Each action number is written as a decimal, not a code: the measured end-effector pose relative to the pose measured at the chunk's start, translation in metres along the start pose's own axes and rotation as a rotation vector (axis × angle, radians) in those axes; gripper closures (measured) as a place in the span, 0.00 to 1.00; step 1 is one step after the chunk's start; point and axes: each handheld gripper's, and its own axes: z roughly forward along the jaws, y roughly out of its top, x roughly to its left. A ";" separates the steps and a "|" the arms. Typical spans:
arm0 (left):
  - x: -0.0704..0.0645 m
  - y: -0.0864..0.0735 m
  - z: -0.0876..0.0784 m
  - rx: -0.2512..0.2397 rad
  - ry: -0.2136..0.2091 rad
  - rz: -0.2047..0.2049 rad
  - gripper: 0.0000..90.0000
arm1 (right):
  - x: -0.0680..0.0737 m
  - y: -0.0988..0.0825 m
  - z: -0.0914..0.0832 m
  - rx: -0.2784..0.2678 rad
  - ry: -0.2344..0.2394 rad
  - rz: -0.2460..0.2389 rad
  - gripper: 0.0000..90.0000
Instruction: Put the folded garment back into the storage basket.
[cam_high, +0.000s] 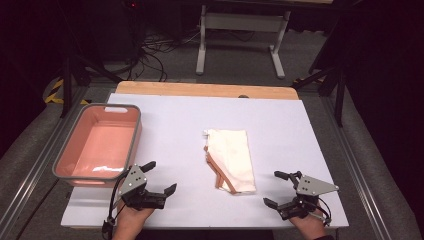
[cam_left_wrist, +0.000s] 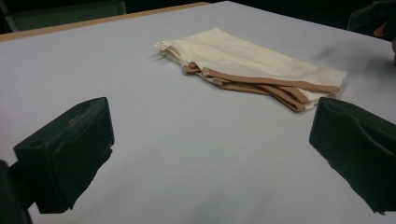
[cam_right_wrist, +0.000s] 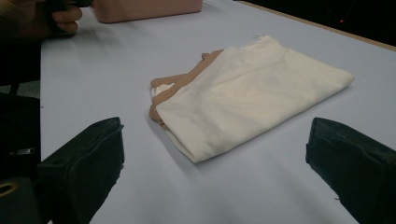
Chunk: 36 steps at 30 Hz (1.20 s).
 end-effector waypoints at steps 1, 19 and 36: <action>0.001 0.000 0.001 0.001 0.000 0.000 0.03 | 0.000 0.000 0.000 0.004 0.002 0.001 0.06; -0.007 0.051 0.035 0.013 -0.085 0.057 0.04 | 0.000 0.002 -0.005 0.004 0.006 0.018 0.08; -0.011 0.084 0.071 0.050 -0.128 0.112 0.06 | 0.000 0.003 -0.007 -0.001 0.011 0.020 0.08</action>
